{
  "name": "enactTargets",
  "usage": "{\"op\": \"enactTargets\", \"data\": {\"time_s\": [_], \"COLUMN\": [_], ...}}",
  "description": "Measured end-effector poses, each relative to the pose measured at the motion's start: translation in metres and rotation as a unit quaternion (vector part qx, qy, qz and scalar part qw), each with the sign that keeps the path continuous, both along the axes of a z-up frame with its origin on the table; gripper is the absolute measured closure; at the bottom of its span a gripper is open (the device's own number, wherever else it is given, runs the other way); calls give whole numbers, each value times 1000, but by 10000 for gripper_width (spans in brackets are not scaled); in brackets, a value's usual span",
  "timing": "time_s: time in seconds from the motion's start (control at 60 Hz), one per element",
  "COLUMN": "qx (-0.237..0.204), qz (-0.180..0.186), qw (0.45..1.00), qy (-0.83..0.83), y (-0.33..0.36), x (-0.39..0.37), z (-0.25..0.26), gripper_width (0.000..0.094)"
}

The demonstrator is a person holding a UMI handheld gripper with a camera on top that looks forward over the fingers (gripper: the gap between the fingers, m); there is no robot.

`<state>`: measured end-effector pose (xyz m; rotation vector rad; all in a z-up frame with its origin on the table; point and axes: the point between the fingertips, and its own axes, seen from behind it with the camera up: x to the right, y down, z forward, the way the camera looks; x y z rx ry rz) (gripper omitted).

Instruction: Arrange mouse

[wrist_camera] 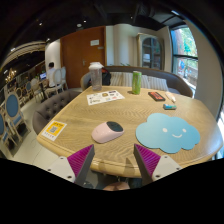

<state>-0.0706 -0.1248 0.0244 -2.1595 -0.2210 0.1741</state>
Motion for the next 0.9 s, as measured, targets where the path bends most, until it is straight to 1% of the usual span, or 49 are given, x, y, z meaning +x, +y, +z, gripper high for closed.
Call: {"op": "enactTargets", "data": {"time_s": [0.05,0.183,0.217,0.25,0.367,0.517,0.55,0.583,0.65,0.667,0.683,0.783,0.85,0.9], "qx": [-8,-26,-12,-16,-15,-13,-9,-2,7,12,17,37,31,24], "qz": [8,15,13,11,-12,-21,-23,-24,-33,-34,-34,-28,-13,6], "qw": [1000,999,1000,1000,1000,1000,1000,1000,999,999,999,999,999,1000], "qy": [4,16,12,10,19,6,-4,-13,-6,-8,-7,-16,-7,-10], "y": [8,27,36,44,71,102,108,113,117,118,119,119,116,113], "x": [-15,-48,-51,-54,-63,-77,-77,-79,-82,-82,-83,-85,-89,-93], "z": [-12,-37,-34,-37,-35,-38,-39,-39,-39,-38,-38,-38,-36,-36], "gripper_width": [121,120,126,124,122,126,149,191,323,379,397,440,492,523]}}
